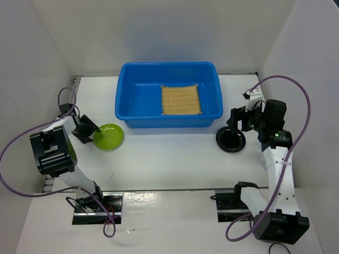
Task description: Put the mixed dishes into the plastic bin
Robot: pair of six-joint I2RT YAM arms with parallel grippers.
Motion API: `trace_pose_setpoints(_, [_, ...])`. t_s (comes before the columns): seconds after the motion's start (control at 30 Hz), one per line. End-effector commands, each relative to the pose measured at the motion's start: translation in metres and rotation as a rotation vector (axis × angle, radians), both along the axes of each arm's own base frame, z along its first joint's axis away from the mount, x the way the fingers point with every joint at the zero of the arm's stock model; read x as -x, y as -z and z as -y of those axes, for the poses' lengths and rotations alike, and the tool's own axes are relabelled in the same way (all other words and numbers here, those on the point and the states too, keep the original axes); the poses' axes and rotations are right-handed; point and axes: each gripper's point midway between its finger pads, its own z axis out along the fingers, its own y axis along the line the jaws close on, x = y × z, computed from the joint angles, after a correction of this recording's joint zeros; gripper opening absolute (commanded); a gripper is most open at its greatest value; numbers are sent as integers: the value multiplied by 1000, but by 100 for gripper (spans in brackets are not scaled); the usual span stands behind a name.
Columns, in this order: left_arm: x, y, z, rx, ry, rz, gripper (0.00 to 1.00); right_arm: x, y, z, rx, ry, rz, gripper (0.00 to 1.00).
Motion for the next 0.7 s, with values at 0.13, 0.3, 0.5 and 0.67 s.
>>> trace_pose_setpoints(0.13, [4,19,13,79,66,-36,68,-4,-11,6,16,18,56,90])
trace_pose_setpoints(0.3, [4,25,22,116,96,-40,57,-4,-10,8,21,26,55,90])
trace_pose_setpoints(0.5, [4,30,35,172,141,-41,32,-4,-10,8,21,26,55,90])
trace_pose_setpoints(0.67, [1,29,37,189,148,-33,8,-4,-10,8,21,26,55,90])
